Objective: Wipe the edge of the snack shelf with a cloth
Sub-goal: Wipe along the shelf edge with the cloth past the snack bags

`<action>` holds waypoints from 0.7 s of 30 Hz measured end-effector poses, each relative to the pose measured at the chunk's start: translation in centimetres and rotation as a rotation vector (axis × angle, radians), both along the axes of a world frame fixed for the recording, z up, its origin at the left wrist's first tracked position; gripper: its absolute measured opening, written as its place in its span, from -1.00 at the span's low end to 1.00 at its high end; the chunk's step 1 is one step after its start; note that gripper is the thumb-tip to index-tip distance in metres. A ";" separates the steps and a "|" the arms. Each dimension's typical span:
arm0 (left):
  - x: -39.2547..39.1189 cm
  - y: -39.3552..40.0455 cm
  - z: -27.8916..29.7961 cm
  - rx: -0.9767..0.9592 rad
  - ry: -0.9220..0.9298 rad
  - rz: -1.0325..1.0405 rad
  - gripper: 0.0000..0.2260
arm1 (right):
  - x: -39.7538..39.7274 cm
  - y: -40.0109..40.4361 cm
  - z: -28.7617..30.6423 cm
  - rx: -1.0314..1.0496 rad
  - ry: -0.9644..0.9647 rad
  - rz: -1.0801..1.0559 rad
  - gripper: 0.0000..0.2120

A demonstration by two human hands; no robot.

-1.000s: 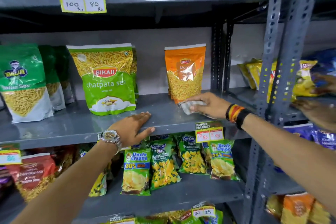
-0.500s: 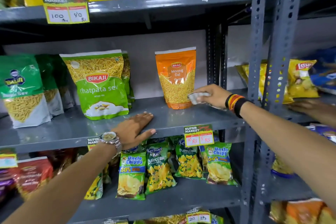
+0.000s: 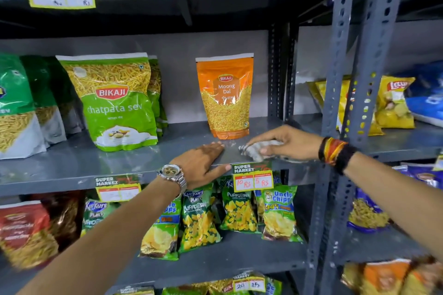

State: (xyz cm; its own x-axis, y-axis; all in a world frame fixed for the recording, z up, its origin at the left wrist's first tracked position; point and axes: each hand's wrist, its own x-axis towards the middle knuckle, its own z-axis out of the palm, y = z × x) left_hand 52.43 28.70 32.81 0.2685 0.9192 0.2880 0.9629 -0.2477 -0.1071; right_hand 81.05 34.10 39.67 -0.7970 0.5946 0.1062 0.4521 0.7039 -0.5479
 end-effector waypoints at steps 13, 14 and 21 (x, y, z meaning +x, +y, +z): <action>1.7 1.4 0.0 -0.044 -0.013 -0.062 -0.21 | -3.3 16.2 0.1 0.194 0.184 -0.662 -0.73; 1.7 1.5 -0.2 -0.039 -0.022 -0.066 -0.21 | -3.4 17.5 0.1 0.188 0.184 -0.704 -0.74; 1.3 2.1 -1.1 0.008 -0.030 -0.059 -0.17 | -3.5 30.8 -2.7 0.116 0.047 -0.888 -0.66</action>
